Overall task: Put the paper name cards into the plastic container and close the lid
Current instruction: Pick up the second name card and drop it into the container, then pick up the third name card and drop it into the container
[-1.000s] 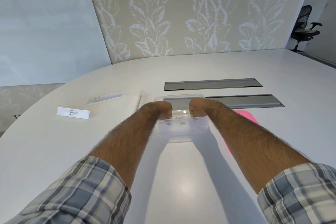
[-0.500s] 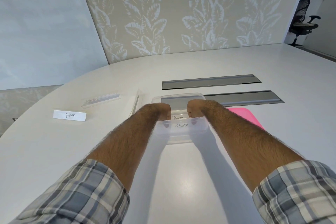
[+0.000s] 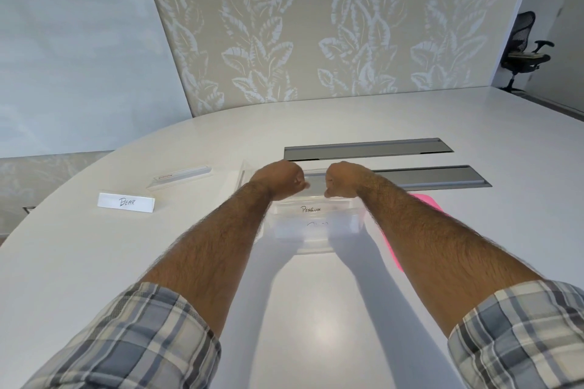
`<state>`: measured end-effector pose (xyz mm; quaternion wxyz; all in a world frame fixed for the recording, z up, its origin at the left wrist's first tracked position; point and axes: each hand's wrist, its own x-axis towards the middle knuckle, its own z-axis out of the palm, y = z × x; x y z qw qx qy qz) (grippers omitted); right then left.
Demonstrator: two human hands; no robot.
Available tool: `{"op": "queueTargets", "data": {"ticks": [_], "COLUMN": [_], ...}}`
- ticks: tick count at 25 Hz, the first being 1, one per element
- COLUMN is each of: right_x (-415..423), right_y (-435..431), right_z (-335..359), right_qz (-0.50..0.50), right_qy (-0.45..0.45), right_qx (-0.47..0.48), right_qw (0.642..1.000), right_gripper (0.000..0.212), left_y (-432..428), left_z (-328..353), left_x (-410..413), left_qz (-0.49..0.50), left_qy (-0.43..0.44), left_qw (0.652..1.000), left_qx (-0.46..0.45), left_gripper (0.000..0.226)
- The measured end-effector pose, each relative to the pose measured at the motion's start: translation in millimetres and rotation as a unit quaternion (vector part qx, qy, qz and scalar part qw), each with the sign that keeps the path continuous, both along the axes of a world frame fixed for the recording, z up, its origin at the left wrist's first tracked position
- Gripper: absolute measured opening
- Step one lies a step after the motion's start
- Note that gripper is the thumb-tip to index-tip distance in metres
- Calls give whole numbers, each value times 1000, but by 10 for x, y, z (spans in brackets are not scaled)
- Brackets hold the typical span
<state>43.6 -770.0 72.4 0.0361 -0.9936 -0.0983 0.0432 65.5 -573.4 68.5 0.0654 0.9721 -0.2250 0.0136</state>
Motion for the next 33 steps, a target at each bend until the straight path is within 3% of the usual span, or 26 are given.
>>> {"op": "queueTargets", "data": {"ticks": [3,6,12,22,33], "right_x": [17,29,-2,268,682], "right_y": [119,387,1321,3168,4326], "right_z": [102,177,241,149,-159], "right_qz": [-4,17,78,104,89], "right_qy": [-50,-63,-113,-131,-125], "right_qx": [-4,1,1,12,16], "right_qw": [999,998,990,986,988], "right_gripper": [39,60,78,65,49], "left_y": [235,655,1988,4417,5256], "left_z": [136,218,245,71,-216], "left_x": [-83,-185,-398,-353,294], "left_qz": [7,27,91,201,171], "left_qy": [-68,-77,-110,-85,-6], "left_qw": [998,997,989,976,985], "left_qx": [-1,-1,-30,-2,-12], "left_gripper": [35,43,51,53,54]}}
